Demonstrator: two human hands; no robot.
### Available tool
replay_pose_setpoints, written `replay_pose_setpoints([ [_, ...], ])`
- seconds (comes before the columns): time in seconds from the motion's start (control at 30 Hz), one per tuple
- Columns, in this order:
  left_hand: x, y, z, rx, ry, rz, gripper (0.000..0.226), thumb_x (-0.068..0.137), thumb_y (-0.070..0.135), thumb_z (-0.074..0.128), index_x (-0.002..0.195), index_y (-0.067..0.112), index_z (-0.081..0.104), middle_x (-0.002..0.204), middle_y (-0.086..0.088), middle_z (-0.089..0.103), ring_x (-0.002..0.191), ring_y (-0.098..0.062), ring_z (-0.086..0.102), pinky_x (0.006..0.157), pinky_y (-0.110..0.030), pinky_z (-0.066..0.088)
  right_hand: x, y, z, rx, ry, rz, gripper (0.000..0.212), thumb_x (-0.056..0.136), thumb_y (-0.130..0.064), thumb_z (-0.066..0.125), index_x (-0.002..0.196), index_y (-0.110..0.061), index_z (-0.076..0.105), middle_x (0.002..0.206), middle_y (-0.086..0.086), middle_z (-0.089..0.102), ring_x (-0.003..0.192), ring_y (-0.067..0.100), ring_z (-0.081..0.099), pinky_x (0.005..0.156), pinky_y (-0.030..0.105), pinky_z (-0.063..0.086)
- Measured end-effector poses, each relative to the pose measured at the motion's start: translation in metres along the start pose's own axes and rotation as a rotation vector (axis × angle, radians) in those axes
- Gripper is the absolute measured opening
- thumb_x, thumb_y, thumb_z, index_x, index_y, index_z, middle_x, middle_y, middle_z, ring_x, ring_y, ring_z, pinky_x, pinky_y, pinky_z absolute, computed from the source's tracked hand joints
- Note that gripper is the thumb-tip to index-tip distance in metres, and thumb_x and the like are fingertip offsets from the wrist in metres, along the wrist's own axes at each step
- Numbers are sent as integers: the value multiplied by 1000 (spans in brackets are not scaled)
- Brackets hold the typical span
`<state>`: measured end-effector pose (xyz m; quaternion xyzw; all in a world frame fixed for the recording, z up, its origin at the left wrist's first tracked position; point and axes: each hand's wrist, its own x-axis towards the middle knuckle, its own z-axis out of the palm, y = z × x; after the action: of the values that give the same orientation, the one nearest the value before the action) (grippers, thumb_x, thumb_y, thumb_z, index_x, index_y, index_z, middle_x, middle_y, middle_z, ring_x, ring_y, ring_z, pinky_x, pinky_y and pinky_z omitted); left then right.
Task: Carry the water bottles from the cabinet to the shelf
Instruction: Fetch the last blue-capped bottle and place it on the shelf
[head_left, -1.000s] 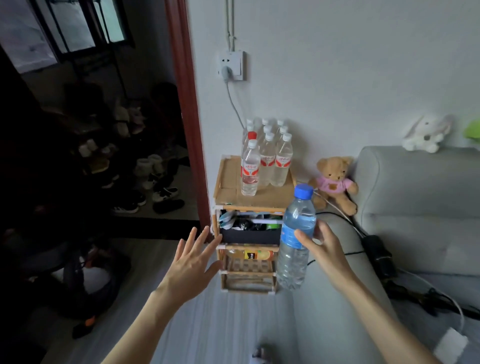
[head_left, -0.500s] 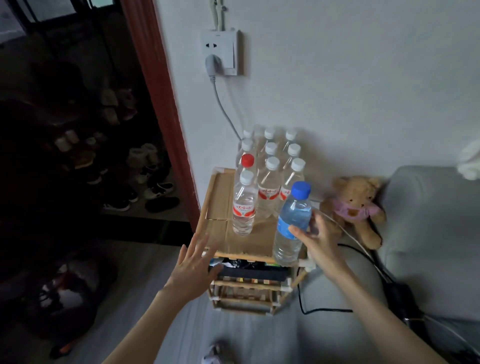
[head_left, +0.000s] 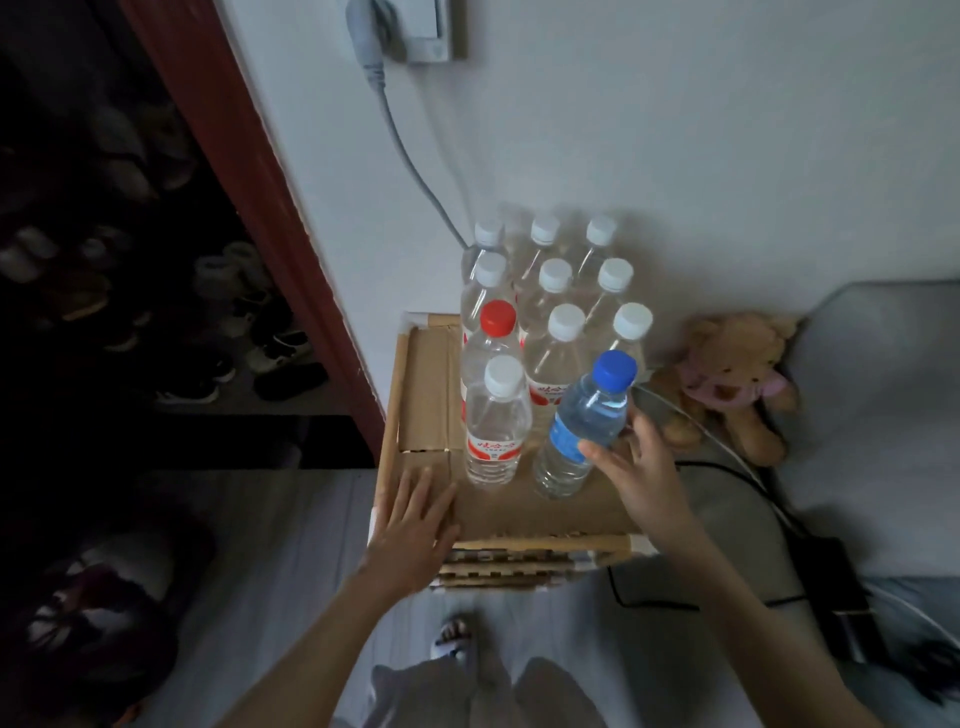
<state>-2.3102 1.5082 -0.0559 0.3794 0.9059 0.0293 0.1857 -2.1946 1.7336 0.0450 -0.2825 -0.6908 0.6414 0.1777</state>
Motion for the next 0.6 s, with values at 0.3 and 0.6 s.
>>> replay_pose_setpoints([
  [0.3,3,-1,5,-93,35,30,73,83,63,8,139,23,32,150,-12,22,136,-30,4,108,-38,-9,-1,-2,-11,-67,-187,10,53,79,4,64,114,-31,43,121,-8,53,103,-14,54,79,5,45],
  [0.6,-2,8,-2,-77,14,-23,89,63,62,-10,144,28,3,155,-5,-9,139,-20,-18,111,-40,-15,1,0,-4,-257,-24,-17,53,70,-16,77,113,-29,47,119,-2,56,100,-1,57,86,25,53],
])
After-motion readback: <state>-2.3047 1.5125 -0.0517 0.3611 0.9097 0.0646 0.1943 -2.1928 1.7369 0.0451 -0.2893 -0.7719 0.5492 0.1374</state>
